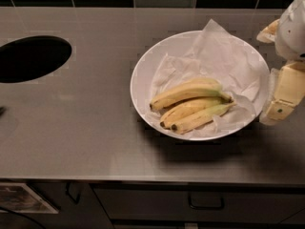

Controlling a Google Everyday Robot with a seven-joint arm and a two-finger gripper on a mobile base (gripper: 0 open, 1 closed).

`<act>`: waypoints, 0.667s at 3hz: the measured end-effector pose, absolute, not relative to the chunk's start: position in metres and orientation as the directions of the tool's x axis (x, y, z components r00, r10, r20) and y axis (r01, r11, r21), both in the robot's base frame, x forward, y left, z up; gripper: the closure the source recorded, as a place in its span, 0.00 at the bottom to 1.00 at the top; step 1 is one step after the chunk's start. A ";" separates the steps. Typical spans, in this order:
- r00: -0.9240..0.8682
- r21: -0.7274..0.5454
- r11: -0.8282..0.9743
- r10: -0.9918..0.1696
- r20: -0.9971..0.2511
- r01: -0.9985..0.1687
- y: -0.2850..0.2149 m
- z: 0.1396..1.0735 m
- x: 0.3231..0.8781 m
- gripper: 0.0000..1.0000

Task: Pick banana from white bowl

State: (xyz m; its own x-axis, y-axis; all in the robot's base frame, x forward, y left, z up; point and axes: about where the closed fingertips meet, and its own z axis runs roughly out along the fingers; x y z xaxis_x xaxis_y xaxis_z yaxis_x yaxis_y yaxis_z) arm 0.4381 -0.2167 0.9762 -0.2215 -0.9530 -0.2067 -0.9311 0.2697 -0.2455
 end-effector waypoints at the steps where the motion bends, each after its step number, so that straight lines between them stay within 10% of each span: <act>1: -0.215 -0.249 0.264 -0.954 -0.207 -0.932 -0.213 0.977 0.439 0.00; 2: -0.177 -0.229 0.225 -0.962 -0.210 -0.947 -0.195 0.972 0.444 0.00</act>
Offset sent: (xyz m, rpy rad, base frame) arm 0.0094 0.0421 -0.0154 0.0136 0.0669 0.1050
